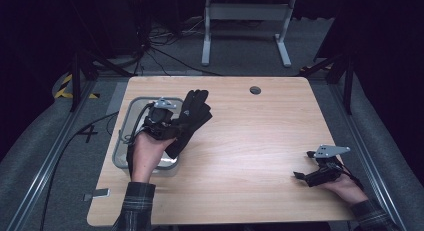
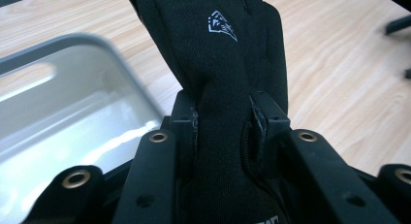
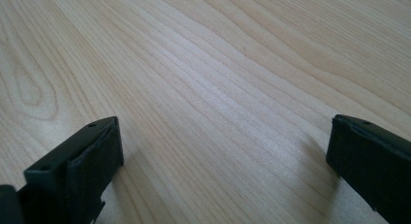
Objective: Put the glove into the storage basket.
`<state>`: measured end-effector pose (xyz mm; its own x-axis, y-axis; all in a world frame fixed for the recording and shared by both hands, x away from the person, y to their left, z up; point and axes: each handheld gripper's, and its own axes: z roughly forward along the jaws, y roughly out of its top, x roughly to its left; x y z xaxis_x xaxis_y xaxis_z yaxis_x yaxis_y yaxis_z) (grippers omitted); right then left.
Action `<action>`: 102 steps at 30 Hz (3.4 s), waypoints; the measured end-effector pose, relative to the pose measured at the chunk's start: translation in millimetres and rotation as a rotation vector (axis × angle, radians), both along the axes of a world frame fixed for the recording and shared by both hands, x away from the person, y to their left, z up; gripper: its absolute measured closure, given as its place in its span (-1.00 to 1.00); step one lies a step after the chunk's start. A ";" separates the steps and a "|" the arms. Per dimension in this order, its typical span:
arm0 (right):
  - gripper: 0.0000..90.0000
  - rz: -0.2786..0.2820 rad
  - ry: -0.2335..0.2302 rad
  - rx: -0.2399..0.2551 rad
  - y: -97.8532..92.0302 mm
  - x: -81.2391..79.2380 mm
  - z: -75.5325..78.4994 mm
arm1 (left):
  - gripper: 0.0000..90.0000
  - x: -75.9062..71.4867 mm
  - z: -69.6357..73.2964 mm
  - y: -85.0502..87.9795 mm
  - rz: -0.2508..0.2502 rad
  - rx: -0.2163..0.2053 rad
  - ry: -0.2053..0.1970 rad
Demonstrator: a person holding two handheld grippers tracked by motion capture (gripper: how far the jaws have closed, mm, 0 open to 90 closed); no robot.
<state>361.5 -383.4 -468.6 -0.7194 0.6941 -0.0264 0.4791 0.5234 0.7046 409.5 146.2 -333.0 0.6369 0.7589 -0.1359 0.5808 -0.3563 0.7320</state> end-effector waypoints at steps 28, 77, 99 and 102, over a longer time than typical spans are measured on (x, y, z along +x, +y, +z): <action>-1.00 0.000 0.000 0.000 0.0 0.0 0.0 | 0.50 28.6 -63.4 65.2 0.159 0.088 0.131; -1.00 0.000 0.000 0.000 0.0 0.0 0.0 | -0.56 6.6 -17.3 -8.1 0.064 0.003 -0.018; -1.00 0.003 0.001 0.000 0.1 -0.1 0.0 | -0.56 -32.4 -58.0 -115.8 -0.131 -0.001 -0.050; -1.00 0.003 0.001 0.000 0.1 -0.1 0.0 | -0.56 -37.3 -68.0 -123.8 -0.143 -0.007 -0.049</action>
